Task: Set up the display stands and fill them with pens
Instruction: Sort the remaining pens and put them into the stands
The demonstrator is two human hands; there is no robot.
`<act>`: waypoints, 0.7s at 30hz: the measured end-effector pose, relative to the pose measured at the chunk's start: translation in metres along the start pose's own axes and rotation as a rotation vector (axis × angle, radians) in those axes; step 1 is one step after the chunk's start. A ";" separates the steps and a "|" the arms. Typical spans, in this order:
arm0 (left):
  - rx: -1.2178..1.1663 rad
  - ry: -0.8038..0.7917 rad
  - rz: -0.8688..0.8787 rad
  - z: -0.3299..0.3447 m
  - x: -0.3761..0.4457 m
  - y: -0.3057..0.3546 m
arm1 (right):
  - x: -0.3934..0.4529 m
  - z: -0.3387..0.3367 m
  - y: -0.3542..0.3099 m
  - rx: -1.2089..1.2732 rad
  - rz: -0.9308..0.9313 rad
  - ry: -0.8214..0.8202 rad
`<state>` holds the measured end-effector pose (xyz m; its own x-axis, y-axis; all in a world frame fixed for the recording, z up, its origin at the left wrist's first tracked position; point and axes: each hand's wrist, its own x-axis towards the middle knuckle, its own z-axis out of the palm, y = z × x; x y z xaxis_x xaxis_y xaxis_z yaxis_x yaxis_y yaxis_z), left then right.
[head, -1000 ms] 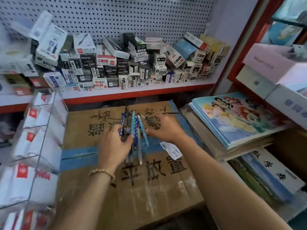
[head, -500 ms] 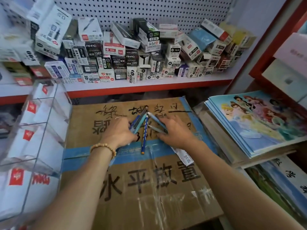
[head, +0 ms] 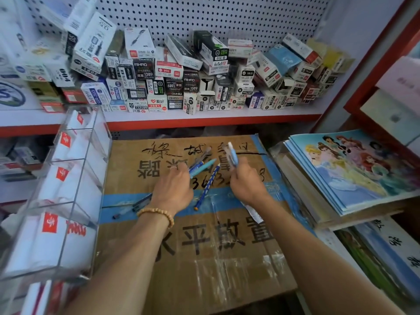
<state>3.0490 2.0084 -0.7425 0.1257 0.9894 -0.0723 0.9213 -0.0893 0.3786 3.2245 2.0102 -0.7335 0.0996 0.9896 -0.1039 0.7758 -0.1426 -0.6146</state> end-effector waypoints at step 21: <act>-0.499 0.051 -0.080 -0.022 -0.012 0.003 | -0.005 -0.009 -0.015 0.735 0.355 -0.103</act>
<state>3.0422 1.9993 -0.7199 0.0323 0.9964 -0.0786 0.6376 0.0400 0.7694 3.2178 2.0080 -0.7166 0.1772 0.8814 -0.4380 0.0993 -0.4587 -0.8830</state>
